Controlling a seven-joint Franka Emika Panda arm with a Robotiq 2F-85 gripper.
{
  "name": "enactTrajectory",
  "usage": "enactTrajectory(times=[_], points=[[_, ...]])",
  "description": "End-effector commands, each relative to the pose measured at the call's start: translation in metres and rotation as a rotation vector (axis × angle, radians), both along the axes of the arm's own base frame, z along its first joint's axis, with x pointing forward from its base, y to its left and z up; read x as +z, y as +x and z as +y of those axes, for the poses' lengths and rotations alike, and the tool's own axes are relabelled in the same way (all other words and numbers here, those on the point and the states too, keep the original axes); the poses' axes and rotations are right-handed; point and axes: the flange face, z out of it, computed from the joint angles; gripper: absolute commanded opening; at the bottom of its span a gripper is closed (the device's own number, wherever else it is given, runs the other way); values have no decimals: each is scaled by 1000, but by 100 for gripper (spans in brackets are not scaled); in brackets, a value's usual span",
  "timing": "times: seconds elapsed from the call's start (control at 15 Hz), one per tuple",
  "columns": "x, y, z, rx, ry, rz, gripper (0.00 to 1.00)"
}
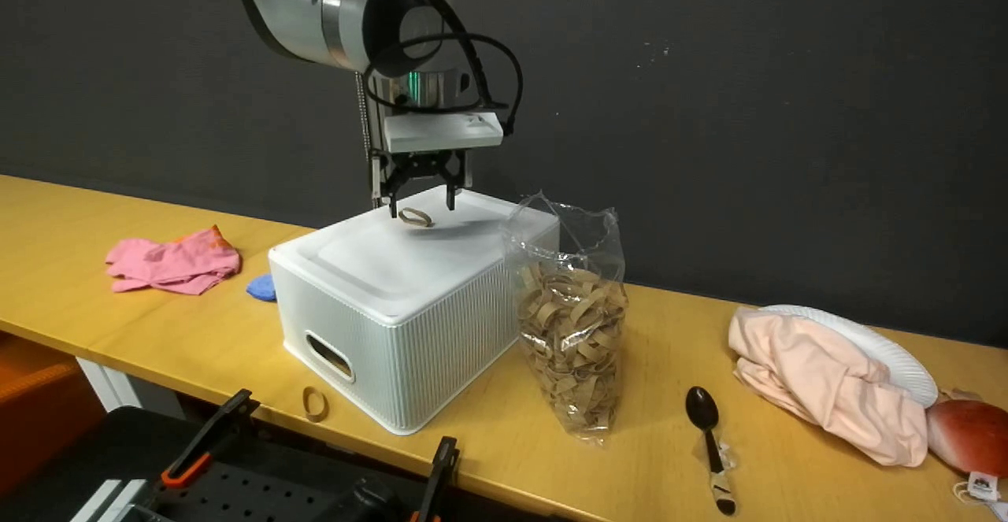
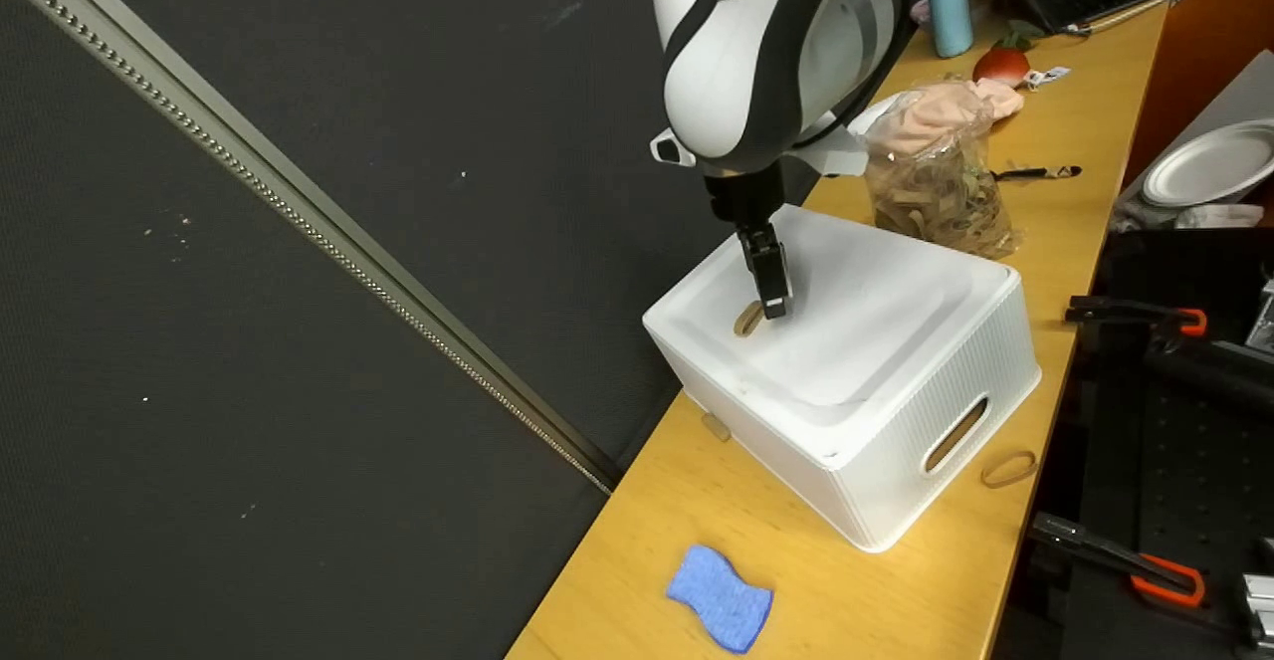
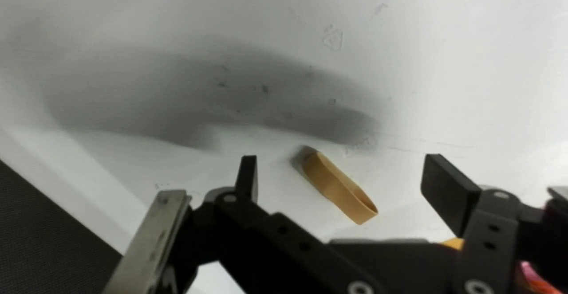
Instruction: Move the rubber bands into a plastic
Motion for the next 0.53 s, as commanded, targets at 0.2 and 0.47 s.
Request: enactTrajectory(times=[0.2, 0.47], points=[[-13, 6, 16, 37, 9, -1, 57], [-13, 3, 18, 43, 7, -5, 25]])
